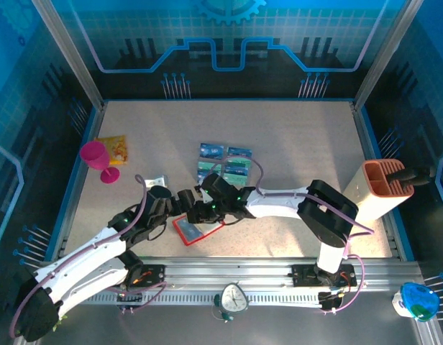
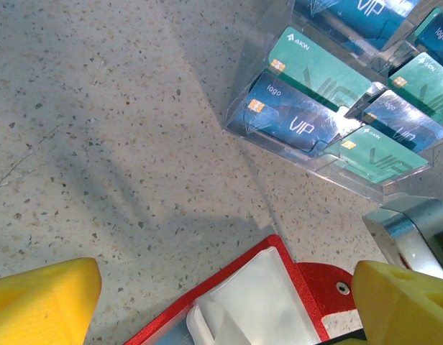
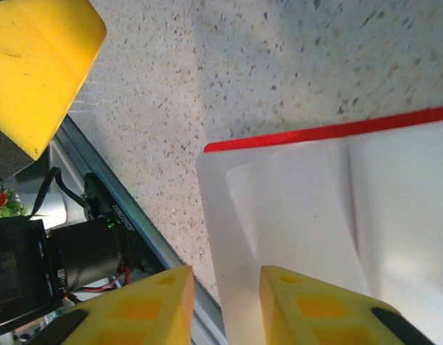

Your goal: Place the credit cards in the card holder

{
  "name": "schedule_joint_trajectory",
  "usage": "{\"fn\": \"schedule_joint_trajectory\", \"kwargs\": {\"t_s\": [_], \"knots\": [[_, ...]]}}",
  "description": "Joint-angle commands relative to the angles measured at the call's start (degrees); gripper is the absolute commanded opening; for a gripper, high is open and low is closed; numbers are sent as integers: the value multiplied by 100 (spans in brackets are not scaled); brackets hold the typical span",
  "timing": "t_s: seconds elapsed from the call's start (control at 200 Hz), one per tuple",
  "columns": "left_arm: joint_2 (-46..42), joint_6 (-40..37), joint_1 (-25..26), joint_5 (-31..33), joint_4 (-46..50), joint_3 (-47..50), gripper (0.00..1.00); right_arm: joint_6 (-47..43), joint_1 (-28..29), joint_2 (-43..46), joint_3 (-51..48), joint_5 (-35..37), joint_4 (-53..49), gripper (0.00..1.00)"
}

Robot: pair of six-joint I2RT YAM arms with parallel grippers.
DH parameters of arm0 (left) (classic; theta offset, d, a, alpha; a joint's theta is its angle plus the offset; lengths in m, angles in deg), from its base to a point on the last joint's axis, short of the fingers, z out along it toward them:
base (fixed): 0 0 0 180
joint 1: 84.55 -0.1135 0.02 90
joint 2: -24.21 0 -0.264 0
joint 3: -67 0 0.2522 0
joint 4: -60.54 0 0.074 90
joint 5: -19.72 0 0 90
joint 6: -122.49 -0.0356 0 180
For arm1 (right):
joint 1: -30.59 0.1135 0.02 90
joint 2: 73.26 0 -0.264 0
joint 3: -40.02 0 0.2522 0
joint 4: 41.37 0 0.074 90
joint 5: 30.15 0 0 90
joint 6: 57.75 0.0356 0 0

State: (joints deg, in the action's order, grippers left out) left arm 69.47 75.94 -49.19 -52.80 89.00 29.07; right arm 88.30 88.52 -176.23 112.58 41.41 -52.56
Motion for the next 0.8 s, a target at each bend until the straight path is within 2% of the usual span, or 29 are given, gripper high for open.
{"fn": "schedule_joint_trajectory", "kwargs": {"t_s": [0.0, 0.19, 0.5, 0.795], "knots": [[-7, -89, -59, -143, 110, -13, 91, 140, 146, 67, -143, 30, 106, 37], [71, -125, -93, -163, 128, -60, 91, 313, 217, -273, -179, -39, 447, 41], [55, -104, -120, -168, 194, -49, 91, 259, 313, -734, 31, -165, 398, 44], [62, -101, -127, -165, 253, -63, 90, 32, 93, -80, -111, -58, 252, 43]]}}
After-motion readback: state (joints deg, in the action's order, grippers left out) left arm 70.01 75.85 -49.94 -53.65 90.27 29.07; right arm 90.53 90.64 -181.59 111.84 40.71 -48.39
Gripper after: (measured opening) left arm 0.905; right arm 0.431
